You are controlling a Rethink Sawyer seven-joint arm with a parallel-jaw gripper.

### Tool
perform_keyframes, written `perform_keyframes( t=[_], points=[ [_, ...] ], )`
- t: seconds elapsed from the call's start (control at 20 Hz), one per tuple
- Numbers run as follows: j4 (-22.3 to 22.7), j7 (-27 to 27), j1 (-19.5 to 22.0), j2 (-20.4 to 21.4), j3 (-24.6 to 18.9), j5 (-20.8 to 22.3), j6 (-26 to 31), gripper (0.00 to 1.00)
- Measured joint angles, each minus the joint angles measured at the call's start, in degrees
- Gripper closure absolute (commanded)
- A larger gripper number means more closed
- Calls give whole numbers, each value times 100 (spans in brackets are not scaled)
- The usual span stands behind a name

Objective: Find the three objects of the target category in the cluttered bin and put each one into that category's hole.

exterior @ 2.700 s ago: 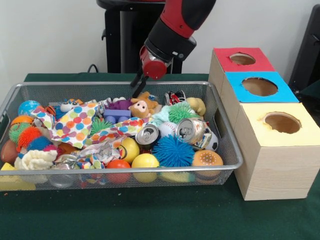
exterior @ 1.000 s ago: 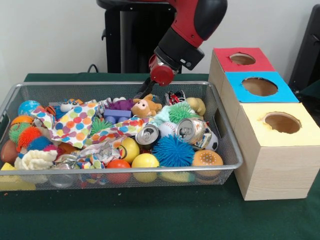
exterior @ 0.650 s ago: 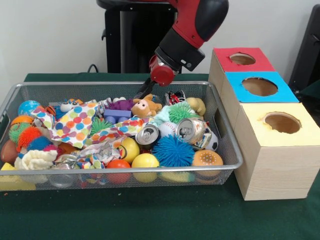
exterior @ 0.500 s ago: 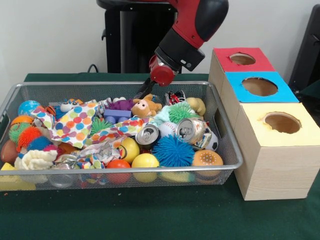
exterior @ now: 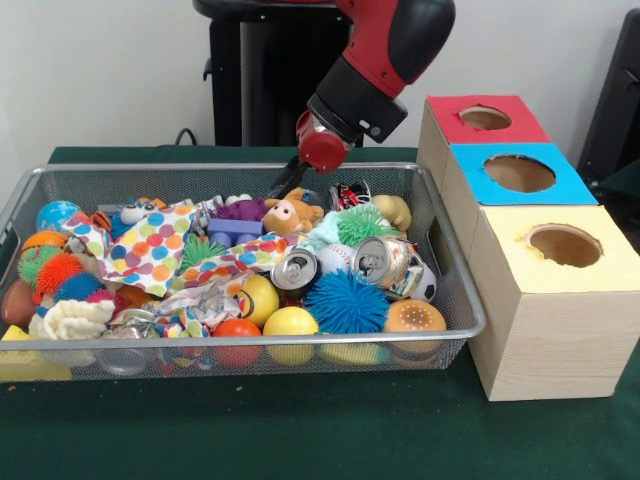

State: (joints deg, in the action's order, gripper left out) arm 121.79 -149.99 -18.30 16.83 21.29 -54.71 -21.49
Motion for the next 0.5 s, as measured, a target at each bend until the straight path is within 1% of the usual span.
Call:
perform_keyframes(
  t=[0.5],
  points=[
    [-4,-1,-12,-50,1,42,-114,0]
  ],
)
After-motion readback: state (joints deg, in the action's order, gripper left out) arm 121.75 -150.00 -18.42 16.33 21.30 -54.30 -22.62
